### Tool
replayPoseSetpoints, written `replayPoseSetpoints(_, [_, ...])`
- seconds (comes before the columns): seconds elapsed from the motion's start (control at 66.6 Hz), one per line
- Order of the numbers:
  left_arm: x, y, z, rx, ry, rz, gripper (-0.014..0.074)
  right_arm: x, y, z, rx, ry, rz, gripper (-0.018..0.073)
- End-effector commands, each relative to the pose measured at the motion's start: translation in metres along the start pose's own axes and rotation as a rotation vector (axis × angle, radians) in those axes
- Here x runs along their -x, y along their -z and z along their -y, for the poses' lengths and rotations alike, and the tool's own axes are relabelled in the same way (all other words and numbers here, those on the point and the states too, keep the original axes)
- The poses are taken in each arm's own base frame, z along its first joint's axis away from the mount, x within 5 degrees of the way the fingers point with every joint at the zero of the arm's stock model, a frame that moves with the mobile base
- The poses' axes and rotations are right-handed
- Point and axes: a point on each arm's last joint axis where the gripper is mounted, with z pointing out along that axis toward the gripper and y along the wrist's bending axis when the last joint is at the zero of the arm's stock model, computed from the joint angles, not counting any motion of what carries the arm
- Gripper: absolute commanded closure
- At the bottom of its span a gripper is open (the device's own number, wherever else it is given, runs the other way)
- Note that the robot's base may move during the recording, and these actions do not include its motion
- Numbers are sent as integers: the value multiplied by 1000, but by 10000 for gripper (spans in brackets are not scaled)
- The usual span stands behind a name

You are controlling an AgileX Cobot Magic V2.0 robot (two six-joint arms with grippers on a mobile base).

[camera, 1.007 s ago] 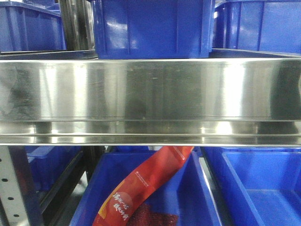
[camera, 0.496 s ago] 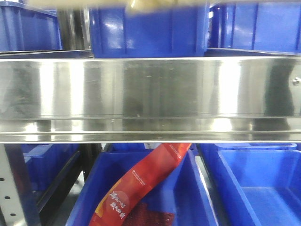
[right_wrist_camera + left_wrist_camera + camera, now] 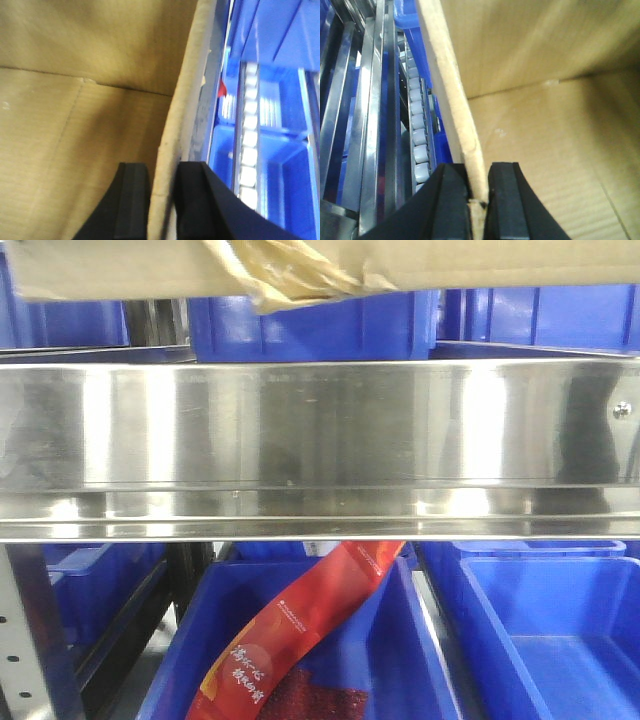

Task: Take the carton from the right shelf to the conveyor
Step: 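Lift the carton off the shelf with both grippers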

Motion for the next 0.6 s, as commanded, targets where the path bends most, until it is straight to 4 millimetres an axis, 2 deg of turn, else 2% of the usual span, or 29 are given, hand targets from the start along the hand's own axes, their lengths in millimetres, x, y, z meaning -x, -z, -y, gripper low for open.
replayPoseSetpoints(0.0, [0,7,15,-117,17,19,613,9,4,-5,40,-24,100,628])
replayPoseSetpoints(0.586, [0,7,15,-117,17,19,613,9,4,-5,41,-24,102,628])
